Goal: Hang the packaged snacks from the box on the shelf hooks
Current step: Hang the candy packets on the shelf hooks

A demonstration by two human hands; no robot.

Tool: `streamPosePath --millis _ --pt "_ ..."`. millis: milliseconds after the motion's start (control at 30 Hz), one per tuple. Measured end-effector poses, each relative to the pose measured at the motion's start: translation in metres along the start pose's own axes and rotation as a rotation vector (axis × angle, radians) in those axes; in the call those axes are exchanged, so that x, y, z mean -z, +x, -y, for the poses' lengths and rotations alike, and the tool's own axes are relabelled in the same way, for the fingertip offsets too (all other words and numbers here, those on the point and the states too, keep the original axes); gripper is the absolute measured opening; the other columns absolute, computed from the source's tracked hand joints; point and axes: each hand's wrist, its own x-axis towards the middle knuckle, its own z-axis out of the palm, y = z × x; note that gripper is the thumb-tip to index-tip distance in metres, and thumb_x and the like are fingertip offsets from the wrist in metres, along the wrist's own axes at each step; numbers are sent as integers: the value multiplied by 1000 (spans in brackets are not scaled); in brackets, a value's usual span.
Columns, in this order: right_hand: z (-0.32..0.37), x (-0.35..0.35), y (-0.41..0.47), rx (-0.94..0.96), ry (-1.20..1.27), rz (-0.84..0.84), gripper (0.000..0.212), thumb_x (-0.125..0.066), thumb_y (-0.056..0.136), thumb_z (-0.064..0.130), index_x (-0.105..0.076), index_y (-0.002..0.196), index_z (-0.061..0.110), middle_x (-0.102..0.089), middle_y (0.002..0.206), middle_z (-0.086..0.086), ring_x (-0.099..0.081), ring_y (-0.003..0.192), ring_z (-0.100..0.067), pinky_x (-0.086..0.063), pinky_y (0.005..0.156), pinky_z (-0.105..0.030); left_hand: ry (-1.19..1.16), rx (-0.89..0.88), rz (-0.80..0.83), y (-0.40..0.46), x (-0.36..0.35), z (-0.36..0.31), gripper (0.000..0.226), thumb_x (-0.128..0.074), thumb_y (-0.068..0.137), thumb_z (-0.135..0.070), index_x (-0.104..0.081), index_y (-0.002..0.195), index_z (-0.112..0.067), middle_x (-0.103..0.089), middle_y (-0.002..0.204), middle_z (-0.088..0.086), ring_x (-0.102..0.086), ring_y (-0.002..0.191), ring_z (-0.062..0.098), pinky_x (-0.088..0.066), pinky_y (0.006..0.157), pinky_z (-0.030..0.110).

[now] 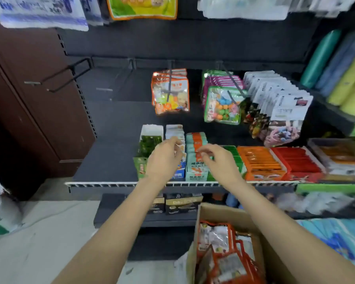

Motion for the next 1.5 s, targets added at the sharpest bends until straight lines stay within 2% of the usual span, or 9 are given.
streamPosePath --millis 200,400,533,700,900,1067,1167,1400,1500 --pt "-92 6 -104 -141 -143 287 24 -49 94 10 -64 113 11 -67 112 -6 -62 101 -21 -43 80 -22 -90 144 204 -96 -93 -15 18 -50 91 -10 -62 105 -11 -69 94 8 -64 88 24 -52 80 35" --pt "-161 -8 -170 -190 -187 650 52 -51 86 -4 -50 134 16 -50 138 -8 -48 126 -25 -40 100 -31 240 129 626 -159 -158 -17 29 -48 94 -11 -51 121 0 -58 116 17 -54 110 31 -40 89 31" --pt "-170 -20 -186 -136 -170 841 57 -68 80 1 -54 132 19 -48 140 -3 -46 127 -21 -40 100 -29 452 225 707 -178 -168 -24 28 -53 92 -7 -52 118 0 -59 114 17 -58 106 34 -47 83 39" --pt "-176 -17 -188 -150 -91 647 15 -67 85 20 -73 99 15 -69 107 -3 -61 100 -21 -46 81 -29 561 237 594 -179 -170 -35 23 -50 91 -1 -56 113 -1 -60 114 19 -59 105 36 -49 82 40" --pt "-167 12 -174 -81 15 262 13 -56 93 20 -67 87 14 -66 86 4 -61 83 -14 -38 69 -25 258 321 246 -164 -131 -27 23 -45 92 -3 -64 104 -2 -67 95 17 -64 88 33 -51 76 36" --pt "-135 43 -154 -50 220 186 14 -48 97 16 -54 84 14 -59 74 -2 -54 67 -14 -37 56 -19 -26 274 80 -149 -77 -45 18 -45 96 -9 -63 101 -9 -58 69 9 -49 59 17 -32 46 18" --pt "-106 59 -136 -10 304 153 17 -47 98 15 -54 83 9 -59 74 -15 -55 66 -28 -38 56 -29 -73 233 -19 -139 -49 -59 19 -44 97 -10 -62 103 -9 -59 80 5 -52 73 19 -36 57 23" --pt "-34 75 -85 74 334 4 16 -50 96 22 -63 88 15 -68 84 -3 -66 76 -21 -53 64 -38 8 161 -357 -107 20 -70 15 -55 92 -7 -68 99 -4 -67 85 5 -58 78 15 -34 65 14" --pt "0 71 -59 141 311 -88 16 -51 95 21 -64 88 14 -67 80 -2 -63 71 -12 -51 64 -25 107 123 -409 -85 51 -62 15 -55 90 -8 -69 95 -9 -70 88 9 -63 84 25 -49 74 31"
